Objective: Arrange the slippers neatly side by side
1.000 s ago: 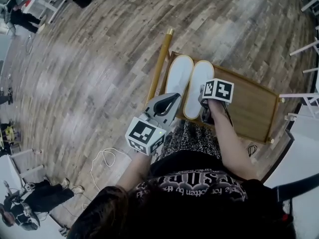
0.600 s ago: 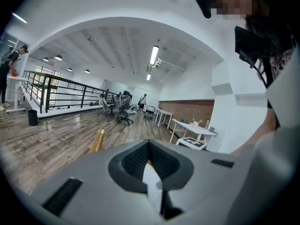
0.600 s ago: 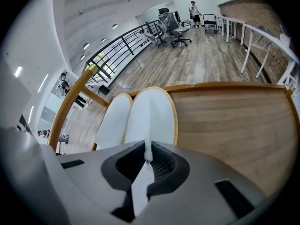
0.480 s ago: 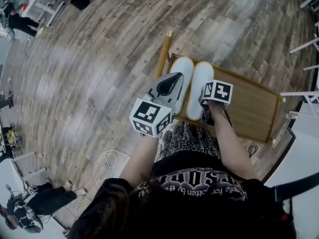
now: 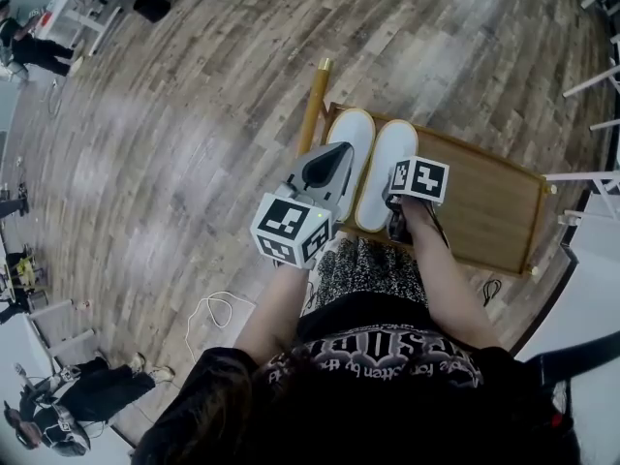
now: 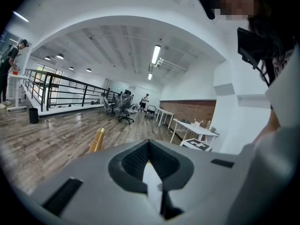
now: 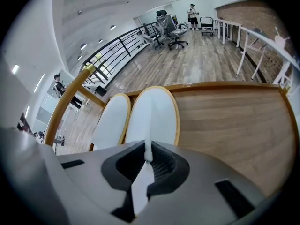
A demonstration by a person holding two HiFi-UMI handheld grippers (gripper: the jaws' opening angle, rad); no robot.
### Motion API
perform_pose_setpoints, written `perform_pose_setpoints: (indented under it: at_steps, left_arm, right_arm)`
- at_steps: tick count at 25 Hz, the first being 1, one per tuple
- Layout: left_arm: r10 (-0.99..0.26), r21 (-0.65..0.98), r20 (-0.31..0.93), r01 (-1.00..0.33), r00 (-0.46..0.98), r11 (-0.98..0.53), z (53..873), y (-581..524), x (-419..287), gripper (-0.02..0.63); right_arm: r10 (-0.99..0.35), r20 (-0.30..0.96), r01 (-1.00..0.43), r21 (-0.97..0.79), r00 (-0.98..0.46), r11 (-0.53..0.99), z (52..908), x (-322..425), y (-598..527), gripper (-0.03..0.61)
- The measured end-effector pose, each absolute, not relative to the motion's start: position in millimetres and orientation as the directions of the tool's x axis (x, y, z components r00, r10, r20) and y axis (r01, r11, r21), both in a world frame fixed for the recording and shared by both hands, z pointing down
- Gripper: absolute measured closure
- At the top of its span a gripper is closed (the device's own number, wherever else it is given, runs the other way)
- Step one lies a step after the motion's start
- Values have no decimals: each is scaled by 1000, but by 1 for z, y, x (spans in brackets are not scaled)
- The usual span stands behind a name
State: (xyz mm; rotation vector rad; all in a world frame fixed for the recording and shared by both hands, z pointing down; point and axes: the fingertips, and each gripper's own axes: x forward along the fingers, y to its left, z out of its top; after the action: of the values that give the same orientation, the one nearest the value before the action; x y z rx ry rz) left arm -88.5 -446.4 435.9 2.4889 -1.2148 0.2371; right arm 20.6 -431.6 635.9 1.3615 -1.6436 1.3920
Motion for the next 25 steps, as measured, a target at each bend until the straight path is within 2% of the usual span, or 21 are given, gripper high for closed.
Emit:
perform_pose_setpoints:
  at_steps: [9,16,21,23,25]
  left_arm:
    - [-726,232,293,-783,623,-578,430,-452,-81,611]
    - [-726,231,302,-786,618,-573,433,-448,-80,611]
    - [-733,232,301,-793,610,-564,433,-448,-82,611]
    - [-733,232,298,-791,612,-566,433,-448,-81,611]
    - [-729,236,294,-786,618,-571,432,-447,-79,611]
  right_arm:
    - [-316,890,-938,-347,-327,-7,635,19,-429,558]
    - [-306,904,-953,-269,-299,139,634,19,-430,558]
    - [-299,890,-939,-328,-344,106,635,16,-430,557]
    - [-310,873,-926,-364,-378,103,633,12,-430,519]
    - [-322,853,-911,-399,-411,108,630,9,-429,444]
